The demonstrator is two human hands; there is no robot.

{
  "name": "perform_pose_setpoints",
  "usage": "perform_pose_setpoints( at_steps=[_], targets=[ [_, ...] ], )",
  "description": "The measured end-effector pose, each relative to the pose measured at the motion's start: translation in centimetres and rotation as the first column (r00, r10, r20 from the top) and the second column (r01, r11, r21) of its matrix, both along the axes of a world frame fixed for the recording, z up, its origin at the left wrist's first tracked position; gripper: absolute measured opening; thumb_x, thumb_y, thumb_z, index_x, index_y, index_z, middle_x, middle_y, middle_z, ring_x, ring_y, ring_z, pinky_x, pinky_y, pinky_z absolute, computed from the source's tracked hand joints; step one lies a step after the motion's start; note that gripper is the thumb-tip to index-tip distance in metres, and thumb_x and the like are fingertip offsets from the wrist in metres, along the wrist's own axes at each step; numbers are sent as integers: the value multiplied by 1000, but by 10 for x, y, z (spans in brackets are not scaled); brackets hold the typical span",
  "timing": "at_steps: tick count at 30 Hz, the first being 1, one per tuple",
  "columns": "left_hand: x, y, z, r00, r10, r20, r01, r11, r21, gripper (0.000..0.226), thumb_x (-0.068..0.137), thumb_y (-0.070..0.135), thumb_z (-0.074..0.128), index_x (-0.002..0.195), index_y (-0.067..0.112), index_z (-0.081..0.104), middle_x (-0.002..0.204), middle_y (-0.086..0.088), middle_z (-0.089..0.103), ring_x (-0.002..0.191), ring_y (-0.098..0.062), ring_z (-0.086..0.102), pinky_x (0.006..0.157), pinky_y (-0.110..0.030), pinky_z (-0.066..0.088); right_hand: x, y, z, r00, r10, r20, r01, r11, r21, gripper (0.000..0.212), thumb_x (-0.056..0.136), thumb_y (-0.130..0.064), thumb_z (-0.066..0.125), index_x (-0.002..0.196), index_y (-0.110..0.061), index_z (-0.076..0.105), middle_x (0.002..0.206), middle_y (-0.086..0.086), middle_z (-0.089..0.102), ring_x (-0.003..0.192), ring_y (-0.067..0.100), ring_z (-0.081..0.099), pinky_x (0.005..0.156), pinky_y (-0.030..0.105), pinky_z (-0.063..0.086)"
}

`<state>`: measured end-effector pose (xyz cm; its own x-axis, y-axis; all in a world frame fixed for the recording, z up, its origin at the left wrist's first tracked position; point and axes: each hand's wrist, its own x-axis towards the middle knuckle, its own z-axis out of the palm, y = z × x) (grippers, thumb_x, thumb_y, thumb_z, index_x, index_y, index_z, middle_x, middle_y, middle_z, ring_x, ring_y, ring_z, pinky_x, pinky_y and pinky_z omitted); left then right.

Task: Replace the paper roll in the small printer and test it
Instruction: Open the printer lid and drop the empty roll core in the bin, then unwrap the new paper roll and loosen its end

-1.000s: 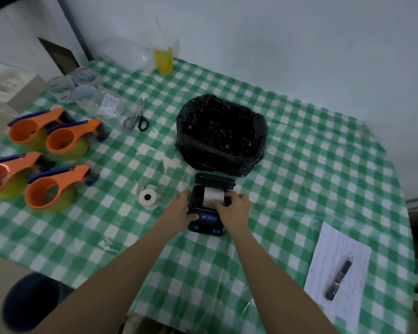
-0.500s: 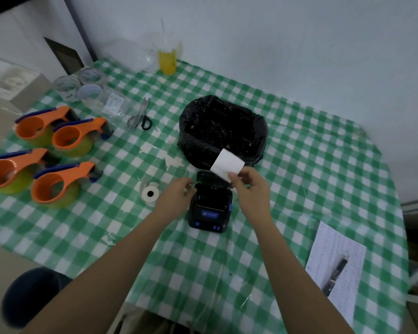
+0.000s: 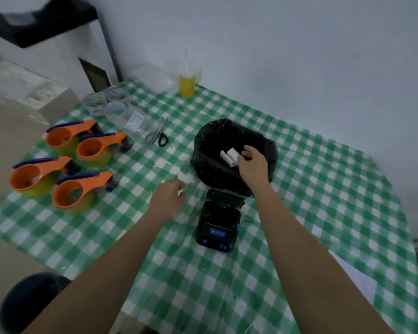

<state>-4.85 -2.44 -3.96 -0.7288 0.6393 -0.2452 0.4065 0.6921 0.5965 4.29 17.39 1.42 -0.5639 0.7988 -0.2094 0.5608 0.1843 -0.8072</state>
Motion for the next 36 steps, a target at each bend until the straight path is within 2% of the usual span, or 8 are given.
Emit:
perform_pose_setpoints(
  at_steps=[3,6,9,13,16,21,24,36],
  targets=[
    [-8,-22,-12,999,16,-39,-17,1000,-20,29,85,19,57,112,8,61,113,-17,61,106,-36,57,93,-44,46,2,-28,-5,994,33,-104,-33,999,1,34,95,-16,47,128,-17,51,119,2,59,91,12,55,79,27,46],
    [-8,-41,-22,999,-39,9,40,981,-191,57,80,37,64,130,17,44,133,-12,45,126,-37,37,105,-44,33,9,-57,-16,983,124,-136,-120,992,35,29,94,-13,49,121,-18,57,106,1,59,81,12,55,77,26,47],
    [-8,-50,-30,994,-106,26,109,944,-310,78,74,42,71,138,19,34,144,-13,33,131,-37,28,109,-47,31,17,-79,-26,970,229,-77,-224,972,71,30,94,-12,48,123,-16,54,104,-1,56,81,17,56,77,33,52],
    [-7,-52,-38,989,-104,-101,67,947,-313,75,72,35,73,135,18,37,141,-13,34,129,-36,31,104,-47,36,24,-94,-37,960,278,-27,-275,958,88,29,95,-12,47,123,-15,56,103,2,59,79,21,58,75,38,53],
    [-9,-51,-39,982,-43,-186,-17,950,-312,75,69,39,75,132,19,41,140,-14,33,127,-34,32,103,-48,36,26,-98,-42,959,283,5,-282,956,85,29,95,-14,47,123,-16,56,101,-3,55,77,12,54,74,29,49],
    [-15,-54,-41,996,-50,-77,20,939,-343,68,71,36,75,129,18,43,140,-14,31,125,-37,33,97,-47,46,27,-102,-45,953,301,23,-302,951,60,28,95,-13,47,120,-15,57,110,3,59,85,12,54,79,26,48],
    [-16,-52,-42,998,-59,-29,46,942,-331,64,76,30,72,130,13,42,139,-16,32,120,-37,41,94,-44,48,27,-105,-49,947,319,36,-321,946,55,28,95,-13,47,121,-15,57,114,4,60,86,11,53,79,25,47],
    [-17,-43,-43,995,-99,12,99,954,-283,53,80,27,68,124,4,48,132,-14,42,112,-31,50,94,-39,48,24,-111,-56,911,390,136,-390,920,-28,26,95,-17,45,119,-17,57,114,2,58,85,13,55,74,23,44]
  ],
)
